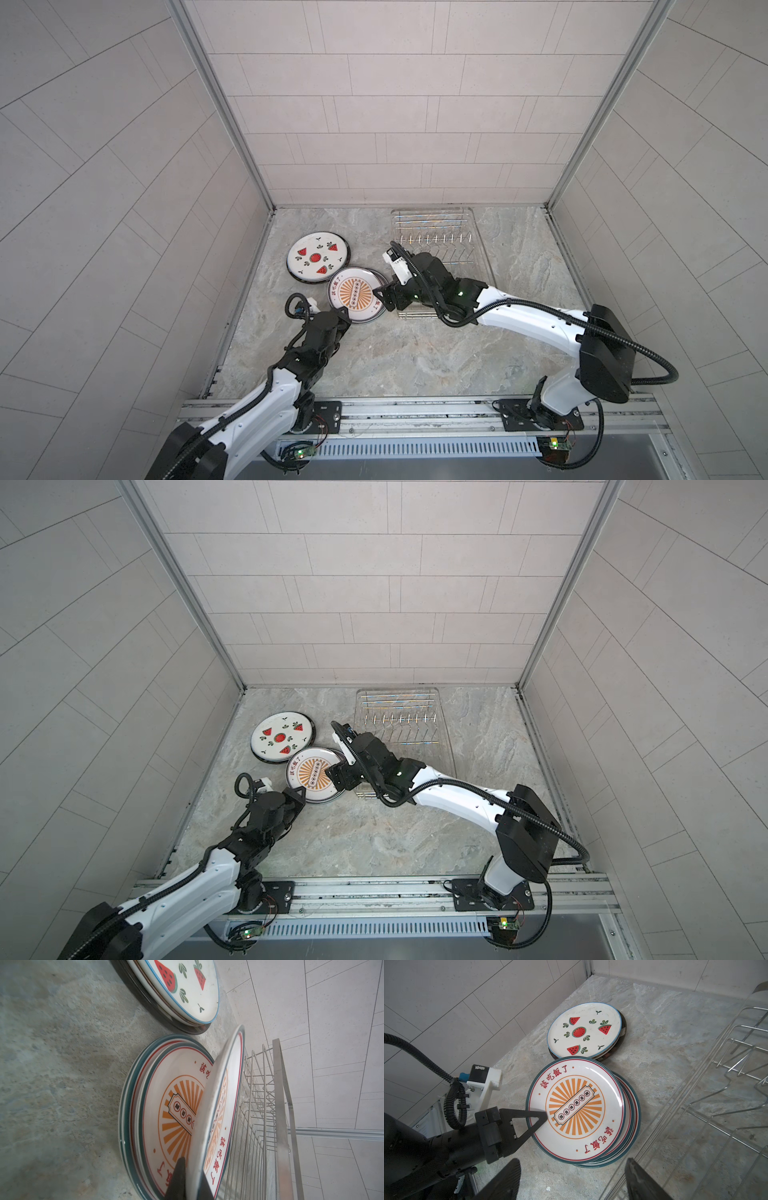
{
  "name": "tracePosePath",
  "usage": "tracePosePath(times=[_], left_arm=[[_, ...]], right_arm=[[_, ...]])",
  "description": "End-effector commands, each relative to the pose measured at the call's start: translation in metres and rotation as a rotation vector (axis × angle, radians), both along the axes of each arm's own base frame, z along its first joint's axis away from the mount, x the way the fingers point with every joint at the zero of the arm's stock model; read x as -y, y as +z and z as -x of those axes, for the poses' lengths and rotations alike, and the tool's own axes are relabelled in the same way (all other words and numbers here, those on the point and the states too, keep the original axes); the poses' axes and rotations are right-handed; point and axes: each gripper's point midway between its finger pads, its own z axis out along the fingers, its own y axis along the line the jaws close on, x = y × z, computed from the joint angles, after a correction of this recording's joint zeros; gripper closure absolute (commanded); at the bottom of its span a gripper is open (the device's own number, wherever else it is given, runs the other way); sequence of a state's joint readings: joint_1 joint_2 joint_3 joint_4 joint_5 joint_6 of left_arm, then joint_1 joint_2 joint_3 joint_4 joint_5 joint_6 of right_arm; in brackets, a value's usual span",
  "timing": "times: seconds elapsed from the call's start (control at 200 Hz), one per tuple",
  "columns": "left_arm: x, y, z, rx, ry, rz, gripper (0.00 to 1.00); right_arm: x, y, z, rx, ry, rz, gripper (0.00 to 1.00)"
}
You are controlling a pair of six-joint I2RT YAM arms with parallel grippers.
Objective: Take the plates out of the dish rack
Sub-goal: 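Open the left gripper and hold it at the stacked plate rim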
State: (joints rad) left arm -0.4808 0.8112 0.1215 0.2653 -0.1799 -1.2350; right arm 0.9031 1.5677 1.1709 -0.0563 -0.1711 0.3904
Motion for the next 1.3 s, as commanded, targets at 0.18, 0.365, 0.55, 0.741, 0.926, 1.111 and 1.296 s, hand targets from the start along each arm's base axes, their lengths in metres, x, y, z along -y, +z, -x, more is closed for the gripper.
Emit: tracePosePath(times=[0.18,0.365,0.55,0.741,0.926,1.111,1.296], left_arm=[[0.007,0.017,-0.014,0.041,0.007,0.023,0.81],[0.004,0.016,-0.014,0.04,0.02,0.018,0.79],[0.001,0.019,-0.013,0.05,0.027,0.005,0.6],[-0.009,0.018,-0.014,0.048,0.064,-0.057,0.32],[-0.011,0.016,-0.016,0.043,0.073,-0.074,0.33],[-0.008,0.016,-0.018,0.044,0.058,-0.078,0.35],[-0.003,0.018,-0.018,0.046,0.033,-0.063,0.32]], right_arm=[[-0.005,-0.003,-0.002,0.002,0.001,0.011,0.2],[-0.002,-0.002,-0.001,0.006,-0.005,0.014,0.2],[-0.002,-0.003,-0.001,0.008,-0.01,0.015,0.2],[-0.001,-0.003,-0.002,0.006,-0.014,0.014,0.2],[-0.001,-0.004,-0.002,0.005,-0.015,0.016,0.2],[-0.001,-0.006,-0.003,0.006,-0.017,0.02,0.2],[0.0,-0.006,-0.002,0.006,-0.019,0.022,0.2]])
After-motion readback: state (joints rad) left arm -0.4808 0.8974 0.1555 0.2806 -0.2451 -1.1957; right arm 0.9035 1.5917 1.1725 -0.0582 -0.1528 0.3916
